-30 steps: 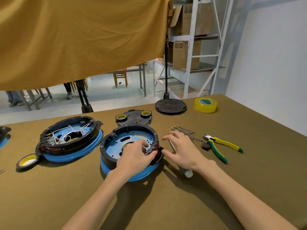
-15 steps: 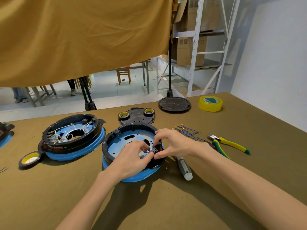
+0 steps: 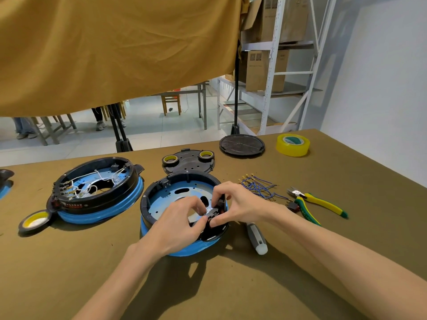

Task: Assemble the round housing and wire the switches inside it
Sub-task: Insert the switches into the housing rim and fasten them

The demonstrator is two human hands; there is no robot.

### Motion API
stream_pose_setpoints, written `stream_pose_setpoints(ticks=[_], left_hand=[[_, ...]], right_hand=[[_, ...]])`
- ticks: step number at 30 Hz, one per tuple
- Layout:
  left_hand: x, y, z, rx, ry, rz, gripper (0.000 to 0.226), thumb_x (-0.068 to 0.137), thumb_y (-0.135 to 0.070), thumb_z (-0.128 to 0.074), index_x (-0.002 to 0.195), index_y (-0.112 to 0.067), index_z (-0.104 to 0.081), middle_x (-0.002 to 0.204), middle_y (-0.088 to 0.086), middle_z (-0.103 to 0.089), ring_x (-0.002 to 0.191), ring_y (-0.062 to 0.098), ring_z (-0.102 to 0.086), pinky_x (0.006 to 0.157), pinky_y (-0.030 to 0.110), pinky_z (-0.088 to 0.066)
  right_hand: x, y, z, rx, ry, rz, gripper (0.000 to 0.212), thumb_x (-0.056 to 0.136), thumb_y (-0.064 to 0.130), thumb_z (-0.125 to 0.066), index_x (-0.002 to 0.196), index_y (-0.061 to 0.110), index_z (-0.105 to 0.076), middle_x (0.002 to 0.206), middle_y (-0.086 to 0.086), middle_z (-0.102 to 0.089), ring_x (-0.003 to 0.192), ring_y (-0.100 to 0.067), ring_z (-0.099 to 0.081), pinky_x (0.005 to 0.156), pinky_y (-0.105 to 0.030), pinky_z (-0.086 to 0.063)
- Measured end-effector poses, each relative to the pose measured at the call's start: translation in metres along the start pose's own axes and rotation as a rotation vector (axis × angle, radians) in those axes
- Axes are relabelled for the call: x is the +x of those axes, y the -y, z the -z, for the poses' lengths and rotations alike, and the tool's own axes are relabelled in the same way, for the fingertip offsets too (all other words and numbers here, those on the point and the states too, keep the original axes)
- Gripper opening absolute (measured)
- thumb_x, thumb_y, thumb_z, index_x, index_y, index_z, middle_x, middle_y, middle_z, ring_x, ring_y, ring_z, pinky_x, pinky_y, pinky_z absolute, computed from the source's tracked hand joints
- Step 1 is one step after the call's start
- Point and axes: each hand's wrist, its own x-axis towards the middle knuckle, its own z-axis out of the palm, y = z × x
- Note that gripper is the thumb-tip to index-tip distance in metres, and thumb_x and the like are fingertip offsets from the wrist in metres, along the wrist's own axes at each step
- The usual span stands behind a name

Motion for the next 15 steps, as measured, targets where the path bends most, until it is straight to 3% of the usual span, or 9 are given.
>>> stream_pose_setpoints(ticks=[3, 6, 9, 12, 15], left_hand=[[-0.005, 0.0, -0.002, 0.044, -0.046, -0.036, 0.02, 0.09, -0.057, -0.058, 0.1, -0.04, -0.055, 0.098, -0.024, -0.06, 0.09, -0.005, -0.056, 0.067, 0.018, -0.042], [-0.01, -0.001, -0.007, 0.082, -0.118, -0.036, 0.036, 0.086, -0.071, -0.06, 0.097, -0.038, -0.052, 0.092, -0.022, -0.058, 0.088, 0.0, -0.058, 0.067, 0.02, -0.05], [-0.011, 0.0, -0.009, 0.107, -0.159, -0.013, 0.045, 0.083, -0.079, -0.057, 0.095, -0.036, -0.047, 0.08, -0.017, -0.057, 0.075, 0.005, -0.058, 0.061, 0.03, -0.053], [-0.012, 0.006, -0.008, 0.094, -0.117, -0.024, 0.05, 0.081, -0.082, -0.055, 0.101, -0.037, -0.045, 0.071, -0.011, -0.057, 0.066, 0.011, -0.058, 0.057, 0.034, -0.051], [-0.015, 0.013, 0.0, 0.028, -0.087, -0.062, 0.047, 0.082, -0.08, -0.057, 0.104, -0.039, -0.048, 0.07, -0.013, -0.058, 0.067, 0.013, -0.058, 0.053, 0.029, -0.048]], right_hand=[[-0.001, -0.004, -0.004, -0.013, -0.015, -0.004, 0.053, 0.074, 0.06, -0.084, 0.119, 0.044, -0.061, 0.113, 0.017, -0.058, 0.113, 0.003, -0.049, 0.086, -0.022, -0.041], [0.001, -0.003, 0.005, -0.1, 0.029, 0.003, 0.056, 0.075, 0.065, -0.081, 0.121, 0.042, -0.06, 0.11, 0.02, -0.061, 0.111, 0.005, -0.052, 0.087, -0.023, -0.045], [0.008, 0.001, 0.013, -0.267, 0.069, 0.039, 0.05, 0.077, 0.068, -0.077, 0.108, 0.03, -0.066, 0.11, 0.012, -0.064, 0.112, -0.005, -0.053, 0.095, -0.037, -0.05], [0.013, 0.003, 0.012, -0.366, 0.067, 0.09, 0.049, 0.074, 0.072, -0.074, 0.085, 0.025, -0.068, 0.094, 0.005, -0.066, 0.094, -0.015, -0.06, 0.084, -0.044, -0.055], [0.017, 0.006, 0.007, -0.369, 0.041, 0.142, 0.051, 0.071, 0.073, -0.073, 0.073, 0.023, -0.065, 0.077, 0.005, -0.062, 0.076, -0.013, -0.057, 0.075, -0.044, -0.053]])
